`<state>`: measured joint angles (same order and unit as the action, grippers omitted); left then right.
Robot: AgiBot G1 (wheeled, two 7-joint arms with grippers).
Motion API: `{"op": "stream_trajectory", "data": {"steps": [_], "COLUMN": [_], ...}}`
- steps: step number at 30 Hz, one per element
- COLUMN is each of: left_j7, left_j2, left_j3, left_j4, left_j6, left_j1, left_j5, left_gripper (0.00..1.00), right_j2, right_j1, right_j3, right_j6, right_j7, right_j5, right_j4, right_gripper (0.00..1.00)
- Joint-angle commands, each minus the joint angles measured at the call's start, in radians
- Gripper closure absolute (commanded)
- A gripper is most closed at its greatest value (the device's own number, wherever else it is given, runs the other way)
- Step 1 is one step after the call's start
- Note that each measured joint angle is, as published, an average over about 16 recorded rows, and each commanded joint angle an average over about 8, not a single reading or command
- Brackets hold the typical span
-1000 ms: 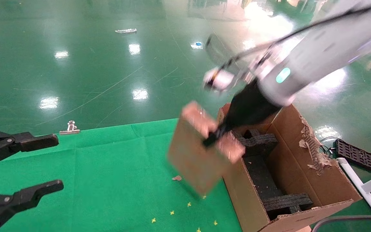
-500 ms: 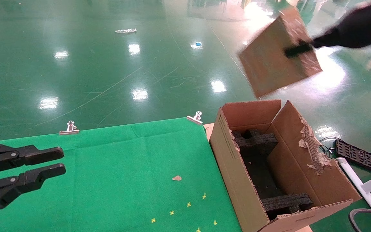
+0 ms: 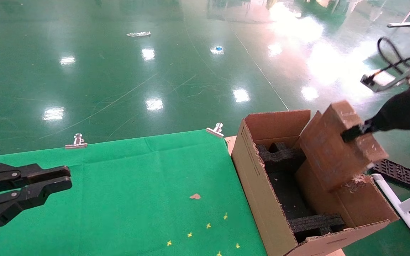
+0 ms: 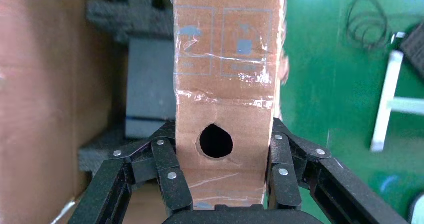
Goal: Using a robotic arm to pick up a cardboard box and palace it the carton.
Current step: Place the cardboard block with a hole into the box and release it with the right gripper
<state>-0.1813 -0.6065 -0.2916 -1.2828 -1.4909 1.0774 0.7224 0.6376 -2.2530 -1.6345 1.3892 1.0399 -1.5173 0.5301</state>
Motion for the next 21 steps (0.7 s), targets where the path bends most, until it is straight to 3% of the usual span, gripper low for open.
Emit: {"op": "stream_trajectory", "data": {"steps": [1,21], "left_j7": [0.000,0.001], "left_j2": [0.000,0.001], "left_j3": [0.000,-0.001], "left_j4": [0.000,0.000], "left_j6": [0.000,0.001], "left_j1": [0.000,0.000], "left_j5": [0.000,-0.001], "left_gripper": [0.00,0.00], "right_j2": [0.009,0.159], "right_j1": [0.029,0.215], "right_j3": [-0.008,-0.030], "right_j6": [-0.002,-0.035], "right_j7": [-0.003,-0.055], "right_j5": [0.001,0.010], "right_j4": [-0.038,-0.345], "right_gripper": [1.00,1.00]}}
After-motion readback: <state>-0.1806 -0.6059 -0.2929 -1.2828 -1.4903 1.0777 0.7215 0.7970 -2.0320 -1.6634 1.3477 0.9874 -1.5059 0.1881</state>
